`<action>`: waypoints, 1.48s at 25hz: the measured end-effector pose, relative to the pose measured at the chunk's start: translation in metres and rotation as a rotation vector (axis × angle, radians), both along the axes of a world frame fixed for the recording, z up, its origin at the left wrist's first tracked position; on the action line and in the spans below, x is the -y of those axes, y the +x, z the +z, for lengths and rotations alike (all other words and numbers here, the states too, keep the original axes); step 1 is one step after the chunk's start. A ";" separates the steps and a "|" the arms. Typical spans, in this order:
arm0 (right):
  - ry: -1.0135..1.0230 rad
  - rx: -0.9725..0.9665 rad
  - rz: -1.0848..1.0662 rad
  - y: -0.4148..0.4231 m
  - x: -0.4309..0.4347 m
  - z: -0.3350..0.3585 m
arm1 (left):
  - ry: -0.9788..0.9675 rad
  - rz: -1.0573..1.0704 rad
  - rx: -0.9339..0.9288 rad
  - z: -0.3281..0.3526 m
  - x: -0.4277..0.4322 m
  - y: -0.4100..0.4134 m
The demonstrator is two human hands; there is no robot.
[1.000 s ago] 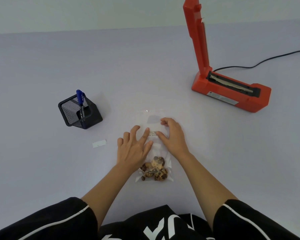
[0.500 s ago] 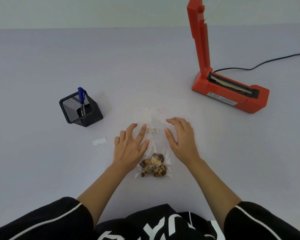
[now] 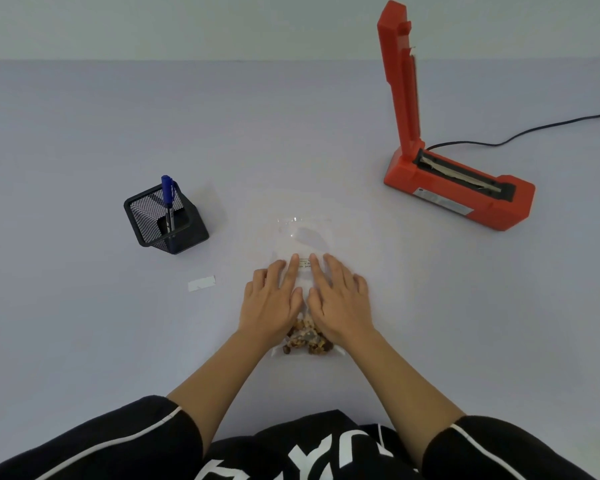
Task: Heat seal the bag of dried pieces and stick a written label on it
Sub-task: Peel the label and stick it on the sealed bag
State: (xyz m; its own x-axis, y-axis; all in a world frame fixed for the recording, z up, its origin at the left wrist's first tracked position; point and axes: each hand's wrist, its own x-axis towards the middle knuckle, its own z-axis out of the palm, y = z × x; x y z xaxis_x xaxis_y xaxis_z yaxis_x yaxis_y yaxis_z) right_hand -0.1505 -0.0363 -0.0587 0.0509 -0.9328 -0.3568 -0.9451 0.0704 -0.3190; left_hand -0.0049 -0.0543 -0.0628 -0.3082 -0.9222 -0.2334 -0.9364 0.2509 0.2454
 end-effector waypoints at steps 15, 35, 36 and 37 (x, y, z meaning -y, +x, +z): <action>0.005 -0.015 -0.039 0.000 0.003 -0.003 | 0.098 0.021 -0.055 0.007 0.011 0.002; -0.146 0.497 -0.236 -0.007 0.003 0.008 | 0.091 0.075 -0.214 0.009 0.004 0.003; -0.198 0.570 -0.265 -0.009 0.002 0.012 | 0.080 0.115 -0.254 0.012 0.002 0.003; -0.252 0.594 -0.290 -0.012 0.000 0.015 | 0.069 0.172 -0.298 0.014 0.000 0.004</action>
